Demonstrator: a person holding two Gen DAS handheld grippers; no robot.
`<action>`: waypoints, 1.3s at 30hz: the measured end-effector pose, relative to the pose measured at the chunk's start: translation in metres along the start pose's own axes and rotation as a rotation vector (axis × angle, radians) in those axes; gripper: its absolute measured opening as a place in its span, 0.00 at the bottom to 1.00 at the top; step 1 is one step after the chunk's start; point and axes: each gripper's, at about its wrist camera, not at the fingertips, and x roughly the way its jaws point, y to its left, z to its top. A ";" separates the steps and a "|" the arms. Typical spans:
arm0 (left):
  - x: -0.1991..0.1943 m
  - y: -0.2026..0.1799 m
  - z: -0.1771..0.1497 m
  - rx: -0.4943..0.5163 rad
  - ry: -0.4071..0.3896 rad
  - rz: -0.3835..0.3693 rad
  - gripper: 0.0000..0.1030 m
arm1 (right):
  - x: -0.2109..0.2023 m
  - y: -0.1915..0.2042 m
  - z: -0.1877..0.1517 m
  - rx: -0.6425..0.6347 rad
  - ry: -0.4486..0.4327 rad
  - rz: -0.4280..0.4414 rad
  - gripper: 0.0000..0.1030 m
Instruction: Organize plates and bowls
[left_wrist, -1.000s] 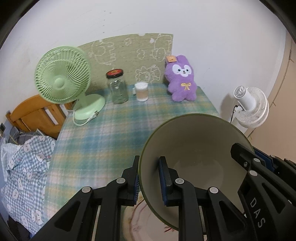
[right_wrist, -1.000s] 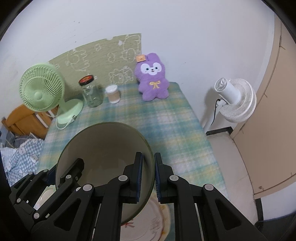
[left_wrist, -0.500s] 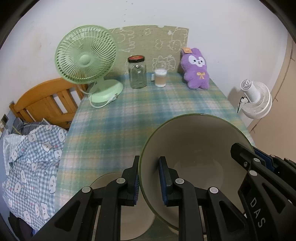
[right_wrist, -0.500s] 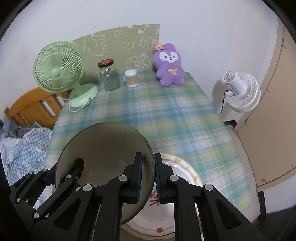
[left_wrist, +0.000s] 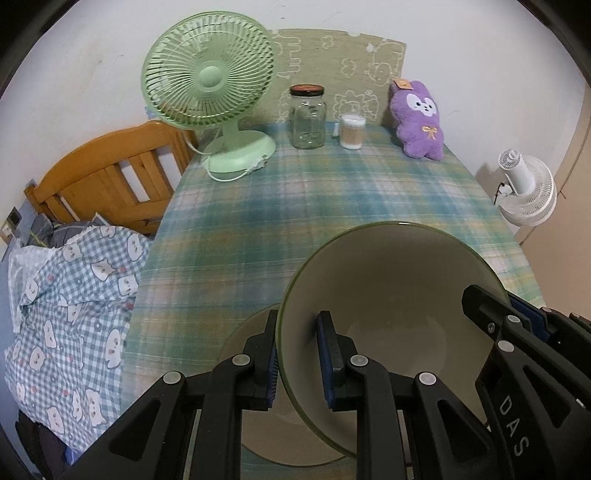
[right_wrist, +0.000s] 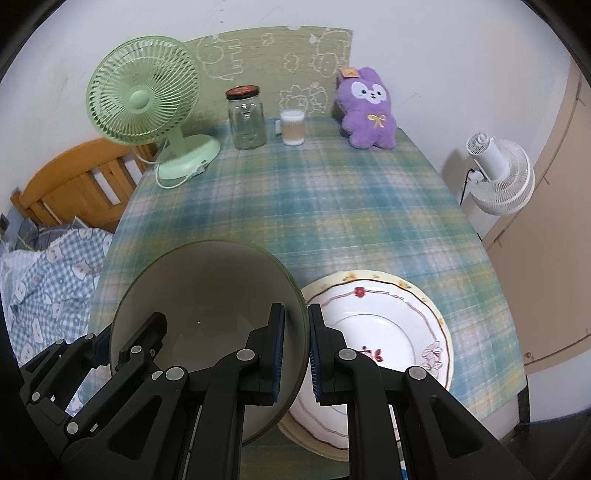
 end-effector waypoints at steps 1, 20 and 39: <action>0.000 0.003 0.000 -0.005 0.002 0.000 0.16 | 0.000 0.003 0.000 -0.001 0.001 0.003 0.15; 0.021 0.034 -0.024 -0.050 0.075 0.017 0.16 | 0.024 0.037 -0.015 -0.032 0.073 0.024 0.15; 0.040 0.045 -0.032 -0.055 0.131 0.020 0.17 | 0.044 0.052 -0.022 -0.033 0.124 0.020 0.15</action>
